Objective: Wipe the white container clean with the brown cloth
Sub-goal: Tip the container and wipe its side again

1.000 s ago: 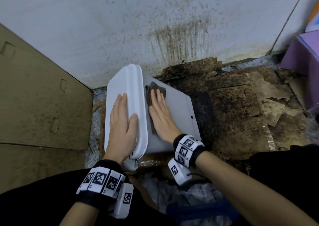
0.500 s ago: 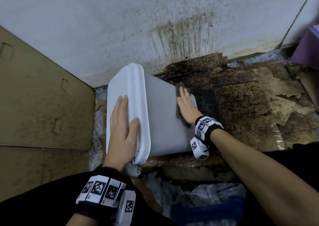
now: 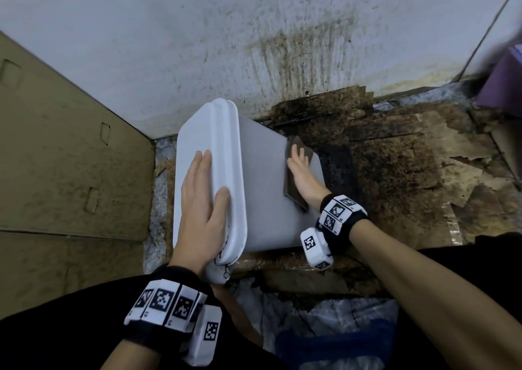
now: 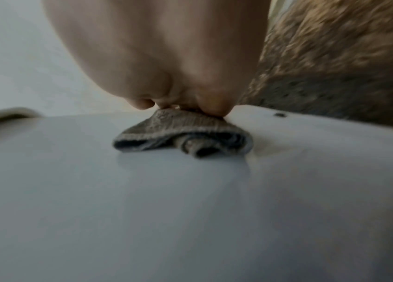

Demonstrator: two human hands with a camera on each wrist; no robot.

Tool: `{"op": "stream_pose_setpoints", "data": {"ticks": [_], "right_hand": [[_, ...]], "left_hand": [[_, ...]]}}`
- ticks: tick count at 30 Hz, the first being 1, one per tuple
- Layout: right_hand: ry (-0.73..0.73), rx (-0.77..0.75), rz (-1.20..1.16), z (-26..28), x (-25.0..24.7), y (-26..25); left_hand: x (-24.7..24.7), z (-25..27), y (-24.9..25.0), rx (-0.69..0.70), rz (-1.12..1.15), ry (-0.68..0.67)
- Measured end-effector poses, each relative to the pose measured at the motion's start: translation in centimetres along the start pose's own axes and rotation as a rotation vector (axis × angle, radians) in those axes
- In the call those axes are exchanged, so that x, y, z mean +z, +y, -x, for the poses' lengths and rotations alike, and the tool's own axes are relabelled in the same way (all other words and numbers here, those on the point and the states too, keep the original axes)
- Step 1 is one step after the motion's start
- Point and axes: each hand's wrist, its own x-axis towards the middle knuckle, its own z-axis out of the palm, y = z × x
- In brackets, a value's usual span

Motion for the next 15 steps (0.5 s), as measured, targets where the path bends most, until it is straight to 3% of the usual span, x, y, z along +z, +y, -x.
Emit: {"op": "stream_pose_setpoints", "data": {"ticks": [8,15], "right_hand": [[-0.053,-0.296,-0.040,6.2,3.9,-7.0],[0.069,-0.422,0.079,7.6,5.3,-4.9]], "left_hand": [[0.3,-0.1,0.3,0.005,-0.053,0.014],[0.8,-0.1,1.0,0.010,-0.041,0.023]]}}
